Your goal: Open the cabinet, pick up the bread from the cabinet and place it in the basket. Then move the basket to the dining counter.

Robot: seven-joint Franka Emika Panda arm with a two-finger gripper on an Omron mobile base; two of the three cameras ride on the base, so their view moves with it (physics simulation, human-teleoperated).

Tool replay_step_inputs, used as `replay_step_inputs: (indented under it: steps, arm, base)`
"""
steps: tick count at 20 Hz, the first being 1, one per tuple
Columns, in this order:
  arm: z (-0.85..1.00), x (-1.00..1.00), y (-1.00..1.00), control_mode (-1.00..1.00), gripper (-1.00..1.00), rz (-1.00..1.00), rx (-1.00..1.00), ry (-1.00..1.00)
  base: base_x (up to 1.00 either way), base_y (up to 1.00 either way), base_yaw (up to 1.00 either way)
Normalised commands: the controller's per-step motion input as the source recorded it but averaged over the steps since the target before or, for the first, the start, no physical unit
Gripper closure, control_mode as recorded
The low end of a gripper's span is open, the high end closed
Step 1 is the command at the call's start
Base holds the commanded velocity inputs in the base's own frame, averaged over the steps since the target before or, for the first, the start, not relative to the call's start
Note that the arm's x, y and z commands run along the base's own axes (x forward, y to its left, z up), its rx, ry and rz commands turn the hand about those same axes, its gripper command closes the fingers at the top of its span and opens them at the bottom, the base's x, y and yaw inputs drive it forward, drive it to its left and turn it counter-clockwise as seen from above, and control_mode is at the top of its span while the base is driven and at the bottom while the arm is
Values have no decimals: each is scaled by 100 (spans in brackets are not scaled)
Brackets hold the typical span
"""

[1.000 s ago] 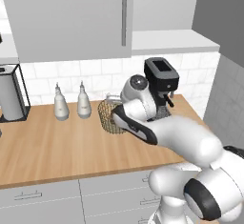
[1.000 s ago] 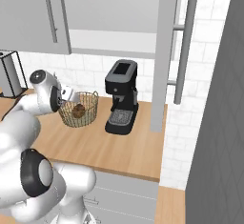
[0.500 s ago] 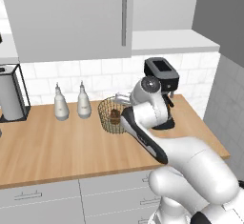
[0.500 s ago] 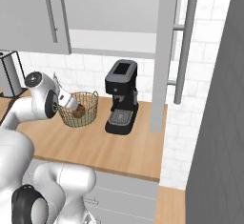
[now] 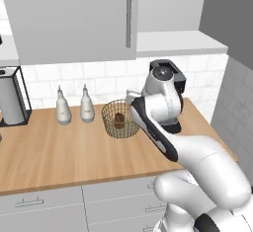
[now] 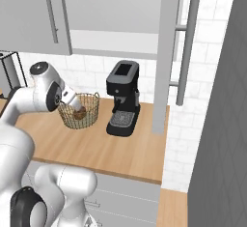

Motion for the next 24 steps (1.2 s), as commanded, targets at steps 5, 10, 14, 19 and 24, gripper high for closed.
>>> replay_step_inputs:
  steps: [5, 10, 14, 19, 24]
  arm:
    - [0, -7, -26, -100, -100, 0, 0, 2]
    - [-8, 0, -12, -100, -100, 1, 2, 12]
    - [-32, 0, -3, -100, -100, 3, 17, 5]
    - [-23, 0, 0, -100, -100, 0, 12, 0]
    - [-10, 0, 5, -100, -100, -3, 0, 0]
  base:
    - [0, 0, 0]
    - [0, 0, 0]
    - [0, 0, 0]
    - [0, 0, 0]
    - [0, 0, 0]
